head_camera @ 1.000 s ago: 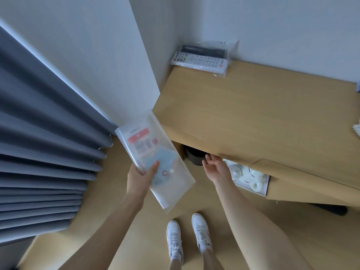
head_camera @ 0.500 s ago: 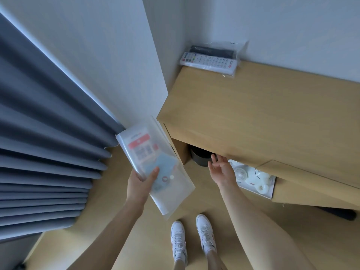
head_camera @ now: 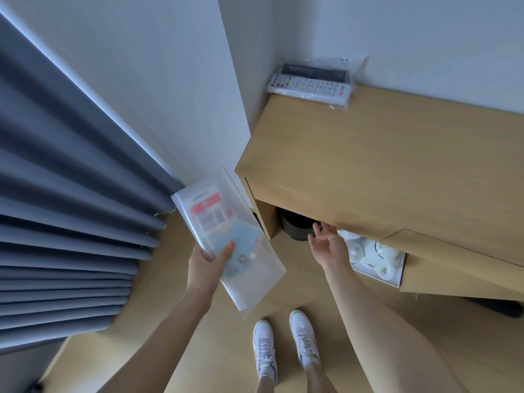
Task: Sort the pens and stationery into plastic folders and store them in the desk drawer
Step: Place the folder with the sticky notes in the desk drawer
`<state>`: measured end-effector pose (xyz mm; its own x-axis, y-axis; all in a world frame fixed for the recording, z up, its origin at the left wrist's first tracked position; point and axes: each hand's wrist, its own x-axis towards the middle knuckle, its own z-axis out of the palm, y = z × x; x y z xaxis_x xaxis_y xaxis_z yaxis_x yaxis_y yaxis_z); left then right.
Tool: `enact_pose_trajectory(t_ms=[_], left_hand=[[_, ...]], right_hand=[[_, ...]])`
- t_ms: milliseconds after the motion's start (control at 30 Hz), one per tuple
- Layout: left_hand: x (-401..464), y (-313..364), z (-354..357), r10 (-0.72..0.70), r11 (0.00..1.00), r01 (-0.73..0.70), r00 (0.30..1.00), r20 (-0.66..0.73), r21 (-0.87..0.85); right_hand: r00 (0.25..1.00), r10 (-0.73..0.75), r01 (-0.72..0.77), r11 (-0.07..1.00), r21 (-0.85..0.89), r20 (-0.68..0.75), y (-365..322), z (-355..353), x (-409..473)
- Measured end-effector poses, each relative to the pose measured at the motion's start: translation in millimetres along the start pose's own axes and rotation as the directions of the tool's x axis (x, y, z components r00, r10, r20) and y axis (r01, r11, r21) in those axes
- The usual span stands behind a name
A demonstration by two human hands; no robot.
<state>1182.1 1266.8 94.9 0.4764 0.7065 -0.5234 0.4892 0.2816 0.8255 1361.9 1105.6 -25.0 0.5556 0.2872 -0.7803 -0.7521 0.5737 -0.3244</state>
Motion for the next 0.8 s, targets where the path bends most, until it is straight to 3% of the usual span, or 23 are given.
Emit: enact_pose_trajectory(t_ms=[300,567,800], left_hand=[[-1,-3,-2,-0.008,1.000,0.008,1.000,-0.001,0.011],[-4,-2,-2,0.004,1.000,-0.004,1.000,-0.001,0.000],[-13,9,-5,0.054,0.998,-0.054,0.999,0.003,-0.013]], right_hand=[[1.000,0.019,-0.019,0.999,-0.026,0.019,0,-6,0],[0.993,0.067,-0.059,0.995,0.082,-0.096,25,-26,-30],[0.990,0.079,-0.075,0.996,0.040,-0.119,36,-37,-58]])
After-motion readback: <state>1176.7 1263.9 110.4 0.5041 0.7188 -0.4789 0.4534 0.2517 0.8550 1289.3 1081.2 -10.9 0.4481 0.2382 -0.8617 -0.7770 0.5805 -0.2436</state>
